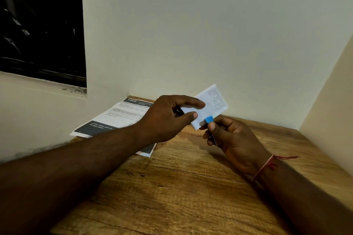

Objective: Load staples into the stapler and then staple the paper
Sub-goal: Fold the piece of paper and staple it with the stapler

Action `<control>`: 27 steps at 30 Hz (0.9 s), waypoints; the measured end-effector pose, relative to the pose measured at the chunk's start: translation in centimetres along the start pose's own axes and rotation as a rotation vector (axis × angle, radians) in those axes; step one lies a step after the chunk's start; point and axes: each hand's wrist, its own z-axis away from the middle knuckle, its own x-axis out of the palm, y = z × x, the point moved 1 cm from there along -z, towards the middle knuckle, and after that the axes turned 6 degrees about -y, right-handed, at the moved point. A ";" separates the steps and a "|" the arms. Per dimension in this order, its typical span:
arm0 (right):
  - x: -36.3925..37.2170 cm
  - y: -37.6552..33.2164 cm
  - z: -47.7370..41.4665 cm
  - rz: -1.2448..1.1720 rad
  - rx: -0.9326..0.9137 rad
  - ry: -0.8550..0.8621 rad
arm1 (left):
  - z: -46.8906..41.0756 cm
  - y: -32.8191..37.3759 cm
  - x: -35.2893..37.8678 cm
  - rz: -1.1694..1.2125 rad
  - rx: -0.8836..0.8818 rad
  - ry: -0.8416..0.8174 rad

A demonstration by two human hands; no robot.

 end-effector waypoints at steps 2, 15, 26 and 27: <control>0.5 0.0 0.2 -0.012 0.014 -0.027 | 0.1 0.1 0.0 -0.008 -0.002 0.003; 1.2 -1.0 0.7 0.031 0.018 -0.045 | 0.4 1.0 -0.2 -0.011 0.010 0.004; 1.0 -0.9 0.7 0.124 -0.021 0.000 | 0.7 2.0 0.3 -0.010 -0.009 0.006; 1.0 -0.9 0.7 0.138 -0.030 0.005 | 0.7 2.1 0.3 -0.016 -0.009 0.006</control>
